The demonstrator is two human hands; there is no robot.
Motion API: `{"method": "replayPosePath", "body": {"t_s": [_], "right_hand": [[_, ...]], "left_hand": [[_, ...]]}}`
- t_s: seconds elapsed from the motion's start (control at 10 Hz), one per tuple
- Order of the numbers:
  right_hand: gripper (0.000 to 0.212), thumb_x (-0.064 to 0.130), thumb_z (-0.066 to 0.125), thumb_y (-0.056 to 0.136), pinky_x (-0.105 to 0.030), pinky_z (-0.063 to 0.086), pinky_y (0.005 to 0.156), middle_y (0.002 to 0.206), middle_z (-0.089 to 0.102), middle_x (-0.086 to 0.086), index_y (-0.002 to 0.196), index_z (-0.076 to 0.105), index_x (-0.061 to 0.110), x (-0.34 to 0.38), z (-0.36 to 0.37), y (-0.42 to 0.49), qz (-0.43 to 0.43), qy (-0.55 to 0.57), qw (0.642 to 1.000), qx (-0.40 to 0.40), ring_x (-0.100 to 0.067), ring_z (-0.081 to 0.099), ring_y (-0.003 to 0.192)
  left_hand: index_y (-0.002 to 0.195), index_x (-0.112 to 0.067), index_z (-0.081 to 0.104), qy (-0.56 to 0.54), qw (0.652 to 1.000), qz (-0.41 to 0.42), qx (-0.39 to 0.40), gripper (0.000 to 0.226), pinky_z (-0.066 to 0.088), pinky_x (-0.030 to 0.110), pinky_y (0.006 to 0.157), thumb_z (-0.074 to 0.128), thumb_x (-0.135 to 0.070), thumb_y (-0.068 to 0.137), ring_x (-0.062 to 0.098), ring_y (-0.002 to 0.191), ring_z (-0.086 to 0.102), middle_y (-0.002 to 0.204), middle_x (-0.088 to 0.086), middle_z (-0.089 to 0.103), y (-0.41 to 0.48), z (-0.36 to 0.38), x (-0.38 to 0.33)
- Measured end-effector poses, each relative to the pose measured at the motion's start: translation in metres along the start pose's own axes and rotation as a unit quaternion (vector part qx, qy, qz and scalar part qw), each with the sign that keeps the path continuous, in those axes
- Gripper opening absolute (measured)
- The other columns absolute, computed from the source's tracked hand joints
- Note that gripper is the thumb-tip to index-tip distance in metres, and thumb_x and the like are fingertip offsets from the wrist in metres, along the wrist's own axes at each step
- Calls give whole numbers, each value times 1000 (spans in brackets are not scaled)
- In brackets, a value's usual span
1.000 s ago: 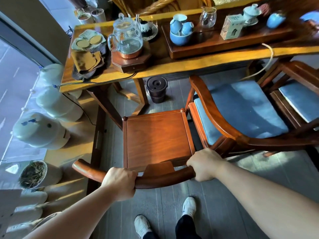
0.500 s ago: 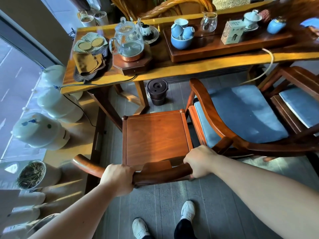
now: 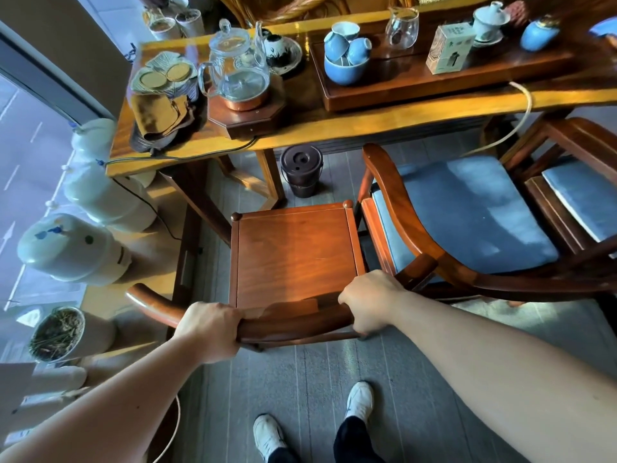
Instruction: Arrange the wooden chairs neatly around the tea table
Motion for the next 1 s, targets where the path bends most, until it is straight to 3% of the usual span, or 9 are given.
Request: {"method": "replayPosePath", "body": {"t_s": [0.1,0.2,0.3,0.4,0.6,0.7,0.8,0.9,1.0], "right_hand": [[26,31,65,69,-35,50,67,78,59,8,95,61,32,-3,-3,4,0,-10,1000,9,-23,61,81],[20,35,68,71,-33,46,61,73,56,9,78,49,32,-17,-4,3,10,-17,1000,15,-20,56,73],[19,39,68,73,-30,37,56,72,56,9,79,51,32,-29,-6,2,15,-32,999,18,-18,54,69],[19,38,66,74,-31,40,58,70,54,11,80,49,32,-30,-5,3,13,-30,999,13,-17,53,67],[20,41,67,74,-27,32,50,72,58,9,78,50,30,-31,-2,4,23,-22,999,21,-10,47,60],[23,43,68,74,-29,43,58,75,59,9,88,55,29,-31,-2,1,22,-16,1000,7,-12,52,65],[63,56,67,75,-37,50,76,108,64,2,127,47,27,-33,-5,-1,8,10,1000,0,-22,60,95],[93,75,55,76,-44,46,94,144,48,-3,149,23,27,-29,-15,-8,-10,10,1000,-9,-27,48,126],[89,78,43,83,-48,38,106,160,27,-2,153,14,32,-23,-36,-13,-26,96,994,-54,-26,36,139]], "left_hand": [[71,-34,50,-2,1000,-8,-7,2,40,24,48,50,-35,68,5,51,51,55,-15,49,3,-5,2],[69,-33,47,-13,1000,-6,-9,7,34,24,44,49,-39,66,7,47,46,52,-14,46,7,-8,-9],[72,-31,51,-15,1000,-6,-13,16,28,24,42,49,-44,63,7,44,41,50,-13,43,13,-13,-17],[70,-34,44,-30,1000,-3,-6,22,28,25,43,48,-53,59,8,44,41,50,-14,42,13,-13,-18],[76,-34,54,-31,999,-2,11,18,37,24,46,52,-47,65,8,49,50,54,-13,50,15,-10,-16],[86,-32,57,-35,999,-3,14,24,45,26,51,57,-49,69,10,55,53,59,-12,52,14,-12,-17],[108,-31,49,-47,999,13,-2,45,53,35,71,59,-57,72,16,82,59,88,-10,63,9,-18,-19],[138,-31,31,-54,997,38,-25,82,44,42,97,40,-80,72,22,117,50,130,-4,55,-3,-30,-19],[145,-27,27,-68,990,62,-103,85,35,43,107,21,-81,79,25,128,42,142,1,48,-10,-59,-19]]}}
Point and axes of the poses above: each hand's wrist, its own y-axis towards the middle knuckle, its own z-axis out of the palm, x = y × z, the point moved 7 cm from there along y, towards the middle knuckle
